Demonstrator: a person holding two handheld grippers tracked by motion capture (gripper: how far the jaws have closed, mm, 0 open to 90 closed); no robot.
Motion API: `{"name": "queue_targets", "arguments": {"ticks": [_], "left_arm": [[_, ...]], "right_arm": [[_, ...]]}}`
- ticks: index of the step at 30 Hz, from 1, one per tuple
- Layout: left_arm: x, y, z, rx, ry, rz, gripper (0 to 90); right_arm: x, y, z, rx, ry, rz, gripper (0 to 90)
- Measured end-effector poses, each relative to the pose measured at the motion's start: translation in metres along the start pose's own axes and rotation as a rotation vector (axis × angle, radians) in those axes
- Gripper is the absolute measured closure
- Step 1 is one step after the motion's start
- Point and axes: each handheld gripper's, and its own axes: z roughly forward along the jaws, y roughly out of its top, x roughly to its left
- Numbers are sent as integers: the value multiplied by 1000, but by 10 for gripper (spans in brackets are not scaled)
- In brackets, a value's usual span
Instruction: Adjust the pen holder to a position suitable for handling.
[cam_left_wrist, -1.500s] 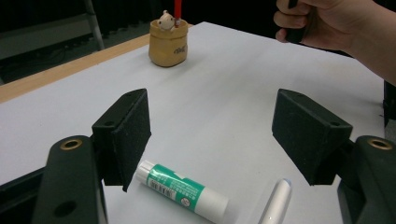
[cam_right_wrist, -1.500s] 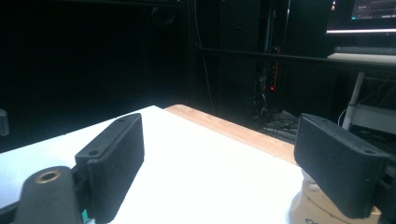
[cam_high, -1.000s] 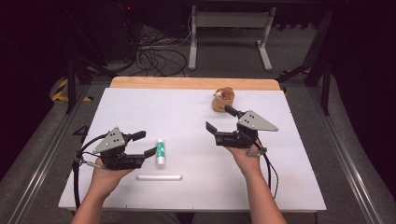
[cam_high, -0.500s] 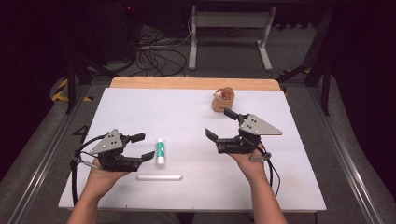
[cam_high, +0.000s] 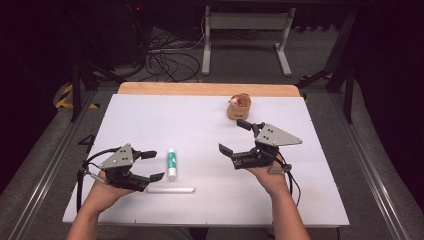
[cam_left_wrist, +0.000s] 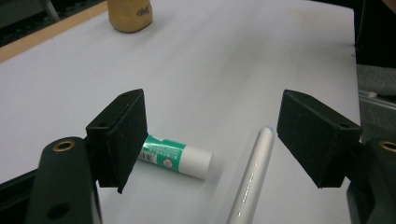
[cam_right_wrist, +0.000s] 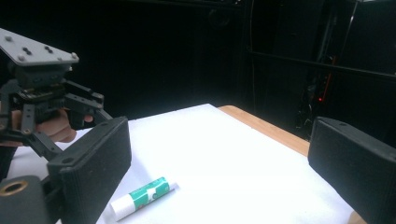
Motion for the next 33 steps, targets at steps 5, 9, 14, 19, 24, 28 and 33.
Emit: {"name": "queue_targets", "arguments": {"ticks": [5,9,14,19,24,28,33], "left_arm": [[1,-6,5,54,-33,4,256],[2,-11,11,116,-61,14,275],[2,-17,16,161,-98,20,315],[3,-21,19,194,-118,37,345],[5,-27,23,229,-150,43,405],[5,-30,26,256,-171,49,438],[5,-32,27,285,-202,57,501]], "right_arm": [[1,0,1,1,20,-2,65],[1,0,0,5,29,-5,65],[2,0,1,9,42,-6,66],[3,0,2,17,50,-10,68],[2,-1,3,42,67,-13,75],[3,-2,4,54,81,-18,78],[4,-2,6,64,96,-22,79]]}}
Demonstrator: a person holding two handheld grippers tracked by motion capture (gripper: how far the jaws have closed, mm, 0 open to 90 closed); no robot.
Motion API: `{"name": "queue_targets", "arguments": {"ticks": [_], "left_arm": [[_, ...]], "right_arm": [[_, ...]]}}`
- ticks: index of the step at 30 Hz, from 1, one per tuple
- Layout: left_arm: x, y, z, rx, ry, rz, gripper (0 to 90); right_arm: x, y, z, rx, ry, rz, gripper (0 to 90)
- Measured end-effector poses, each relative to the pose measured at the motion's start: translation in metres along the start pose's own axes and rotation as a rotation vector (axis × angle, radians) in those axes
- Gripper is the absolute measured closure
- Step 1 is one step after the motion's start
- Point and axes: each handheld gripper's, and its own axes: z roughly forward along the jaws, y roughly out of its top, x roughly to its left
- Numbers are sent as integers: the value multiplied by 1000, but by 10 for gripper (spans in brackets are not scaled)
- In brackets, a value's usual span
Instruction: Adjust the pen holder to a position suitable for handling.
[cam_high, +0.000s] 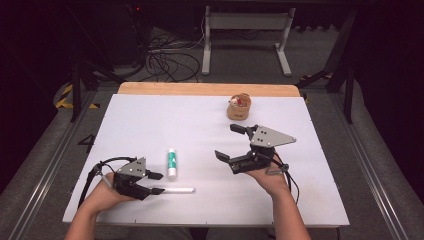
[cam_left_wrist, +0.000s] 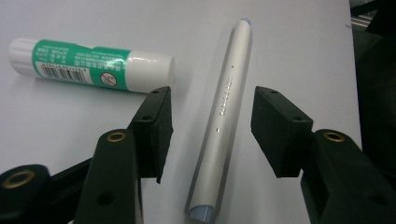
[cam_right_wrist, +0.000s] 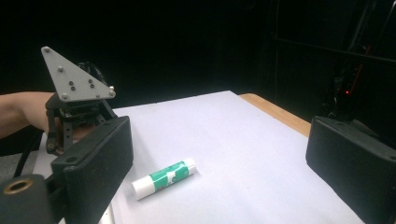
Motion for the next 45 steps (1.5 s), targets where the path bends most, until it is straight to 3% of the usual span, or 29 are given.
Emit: {"name": "queue_targets", "arguments": {"ticks": [8,17,25,34,43,45], "left_arm": [[1,-3,4,37,-42,10,571],[2,-6,9,81,-58,14,617],[4,-8,8,74,-53,12,641],[2,-9,7,72,-35,37,752],[-2,-7,6,72,-77,51,785],[-3,-5,5,48,-86,54,785]], "right_arm": [[1,-1,2,15,25,-6,83],[3,-1,5,30,48,-15,88],[5,-2,7,43,63,-20,92],[6,-3,9,57,76,-26,99],[9,-3,12,75,95,-38,111],[9,-3,12,79,96,-42,114]]}}
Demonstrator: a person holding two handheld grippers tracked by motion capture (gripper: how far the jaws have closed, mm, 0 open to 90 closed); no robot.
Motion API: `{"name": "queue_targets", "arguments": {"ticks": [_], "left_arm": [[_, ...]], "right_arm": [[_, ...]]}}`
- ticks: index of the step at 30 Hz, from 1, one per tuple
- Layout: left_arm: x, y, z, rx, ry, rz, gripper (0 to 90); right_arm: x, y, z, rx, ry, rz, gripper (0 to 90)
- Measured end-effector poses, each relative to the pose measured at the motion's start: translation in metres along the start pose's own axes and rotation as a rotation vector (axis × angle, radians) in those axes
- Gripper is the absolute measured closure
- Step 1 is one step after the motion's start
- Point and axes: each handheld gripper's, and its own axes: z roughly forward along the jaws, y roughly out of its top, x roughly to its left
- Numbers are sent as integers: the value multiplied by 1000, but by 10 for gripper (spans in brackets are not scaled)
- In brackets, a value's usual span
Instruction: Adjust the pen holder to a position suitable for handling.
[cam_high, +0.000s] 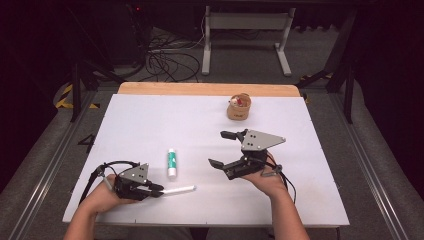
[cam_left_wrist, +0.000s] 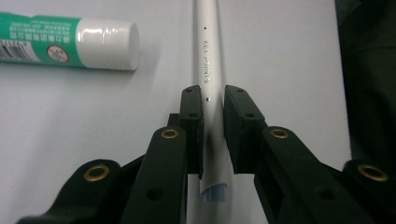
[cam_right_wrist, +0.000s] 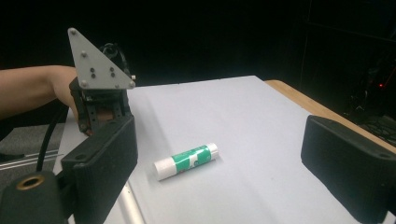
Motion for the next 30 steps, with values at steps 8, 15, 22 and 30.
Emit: {"name": "queue_targets", "arguments": {"ticks": [8,15,22,30], "left_arm": [[-5,13,-10,-61,23,-26,786],[-11,27,-11,-72,84,-36,787],[-13,38,-5,-100,99,-67,787],[-16,53,-2,-142,124,-135,787]], "right_arm": [[3,1,2,22,5,-28,137],[5,0,5,52,-8,-54,158],[8,0,8,76,-35,-98,197],[10,-1,11,103,-45,-119,222]]}}
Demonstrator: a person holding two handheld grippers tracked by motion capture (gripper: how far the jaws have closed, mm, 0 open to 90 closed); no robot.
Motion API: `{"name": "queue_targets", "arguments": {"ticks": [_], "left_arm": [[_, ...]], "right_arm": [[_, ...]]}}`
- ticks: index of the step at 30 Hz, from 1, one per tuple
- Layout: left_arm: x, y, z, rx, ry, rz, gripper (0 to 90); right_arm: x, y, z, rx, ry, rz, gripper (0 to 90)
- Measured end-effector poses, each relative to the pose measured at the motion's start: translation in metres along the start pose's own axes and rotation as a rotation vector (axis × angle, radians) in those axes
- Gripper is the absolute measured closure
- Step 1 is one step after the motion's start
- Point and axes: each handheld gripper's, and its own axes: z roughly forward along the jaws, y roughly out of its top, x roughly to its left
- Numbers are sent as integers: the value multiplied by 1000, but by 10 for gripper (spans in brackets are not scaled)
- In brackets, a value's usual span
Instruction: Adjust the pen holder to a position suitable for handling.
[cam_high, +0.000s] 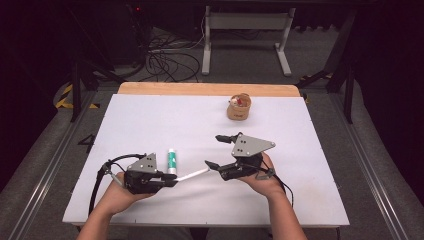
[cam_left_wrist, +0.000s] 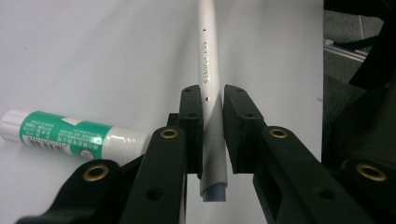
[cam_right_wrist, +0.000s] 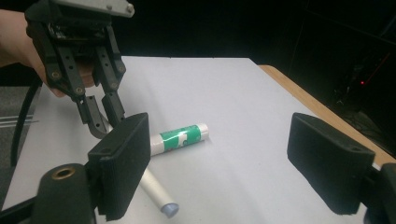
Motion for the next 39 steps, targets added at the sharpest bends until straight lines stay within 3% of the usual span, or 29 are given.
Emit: {"name": "queue_targets", "arguments": {"ticks": [8,16,27,30,39], "left_arm": [[-2,9,1,-35,14,-50,787],[-4,18,2,-56,38,-64,787],[-4,29,0,-72,53,-103,787],[-5,33,-1,-79,60,-97,787],[-6,41,0,-97,66,-110,786]], "right_arm": [[3,0,2,16,-6,-35,267],[10,1,6,46,-26,-127,315],[17,1,11,75,-31,-221,338],[19,0,13,91,-35,-245,358],[25,-2,20,149,-92,-347,385]]}}
